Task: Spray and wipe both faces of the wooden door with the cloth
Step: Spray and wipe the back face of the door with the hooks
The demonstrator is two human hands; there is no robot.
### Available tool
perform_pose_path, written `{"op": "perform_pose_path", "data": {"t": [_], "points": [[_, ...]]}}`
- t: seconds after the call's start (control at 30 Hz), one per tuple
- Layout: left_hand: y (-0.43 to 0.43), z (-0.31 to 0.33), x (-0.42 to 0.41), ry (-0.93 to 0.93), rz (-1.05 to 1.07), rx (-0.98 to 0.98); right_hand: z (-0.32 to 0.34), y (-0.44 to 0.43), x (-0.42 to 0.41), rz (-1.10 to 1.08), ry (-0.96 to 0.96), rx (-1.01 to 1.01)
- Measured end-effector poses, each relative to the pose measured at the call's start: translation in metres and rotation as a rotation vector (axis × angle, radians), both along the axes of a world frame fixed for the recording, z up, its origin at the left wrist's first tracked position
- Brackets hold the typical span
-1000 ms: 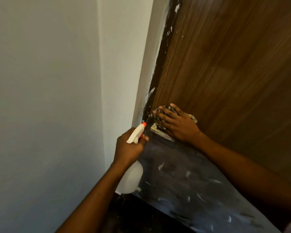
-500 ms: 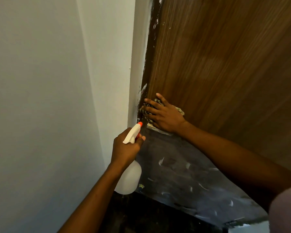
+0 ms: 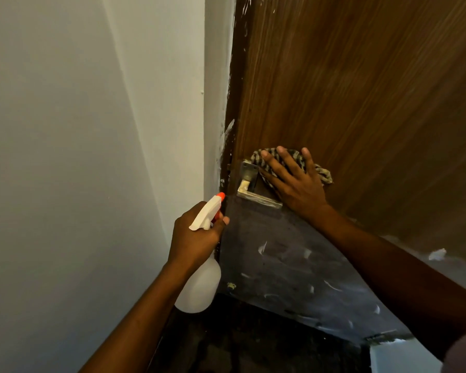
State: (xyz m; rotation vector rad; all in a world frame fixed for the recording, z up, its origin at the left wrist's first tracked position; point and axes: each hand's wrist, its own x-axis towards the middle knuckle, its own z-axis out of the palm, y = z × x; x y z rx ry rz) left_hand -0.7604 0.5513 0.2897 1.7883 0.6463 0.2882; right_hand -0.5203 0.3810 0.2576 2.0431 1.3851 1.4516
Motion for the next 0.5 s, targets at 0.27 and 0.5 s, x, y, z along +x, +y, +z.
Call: {"op": "perform_pose_path", "data": {"t": [0.27,0.5], "points": [[-0.006,-0.011,-0.003,0.021,-0.027,0.035,-0.064,-0.017,-0.004,-0.016,0.073,0.127],[-0.011,-0.013,0.008,0.057,-0.006,0.055,-0.116,0.013,-0.026,-0.089,0.314,0.323]]}}
